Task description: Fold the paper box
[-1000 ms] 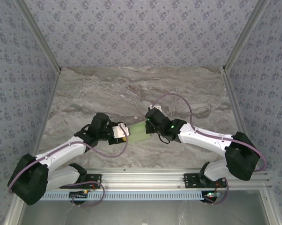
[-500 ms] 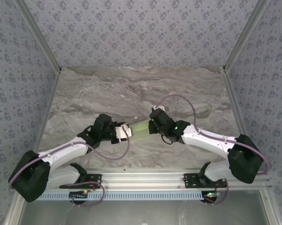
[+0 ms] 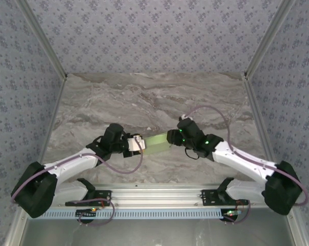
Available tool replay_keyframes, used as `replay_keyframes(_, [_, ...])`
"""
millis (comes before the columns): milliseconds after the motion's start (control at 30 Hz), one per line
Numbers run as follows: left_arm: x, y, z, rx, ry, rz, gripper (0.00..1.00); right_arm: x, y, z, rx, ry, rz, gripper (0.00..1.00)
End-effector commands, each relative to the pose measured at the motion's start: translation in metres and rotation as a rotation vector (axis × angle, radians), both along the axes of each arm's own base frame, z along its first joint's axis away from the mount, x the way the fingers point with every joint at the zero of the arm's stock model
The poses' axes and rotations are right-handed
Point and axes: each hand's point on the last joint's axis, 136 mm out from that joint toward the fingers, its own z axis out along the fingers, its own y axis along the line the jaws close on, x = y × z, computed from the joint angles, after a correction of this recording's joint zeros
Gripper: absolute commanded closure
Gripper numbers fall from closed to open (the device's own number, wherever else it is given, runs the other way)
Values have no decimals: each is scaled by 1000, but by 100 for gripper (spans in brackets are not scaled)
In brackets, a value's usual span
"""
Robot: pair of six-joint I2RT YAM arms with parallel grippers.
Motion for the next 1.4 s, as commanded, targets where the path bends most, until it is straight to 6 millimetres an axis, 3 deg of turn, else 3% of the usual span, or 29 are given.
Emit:
replay_keyframes(0, [-7,-1,-3,1,84,-19,55,-7,-21,2,155,141,-151,42])
replay_keyframes(67, [-5,-2,-1,-5,95,-7,56,-10,-15,8,278,210,-198,34])
replay_keyframes(333, [-1,-3,0,-10,102,13,56,0,15,17,583,415,-337,24])
replay_keyframes(600, [1,-6,-2,4,104,14,56,6,23,-17,587,557,-502,24])
replay_keyframes(833, [3,-8,-4,16,110,14,56,10,37,-33,607,597,-541,34])
replay_keyframes(1067, [-4,-15,5,-49,138,2,51,17,19,-55,554,571,-654,55])
replay_keyframes(1367, [-18,-11,19,-72,192,-42,38,28,7,-64,527,555,-702,62])
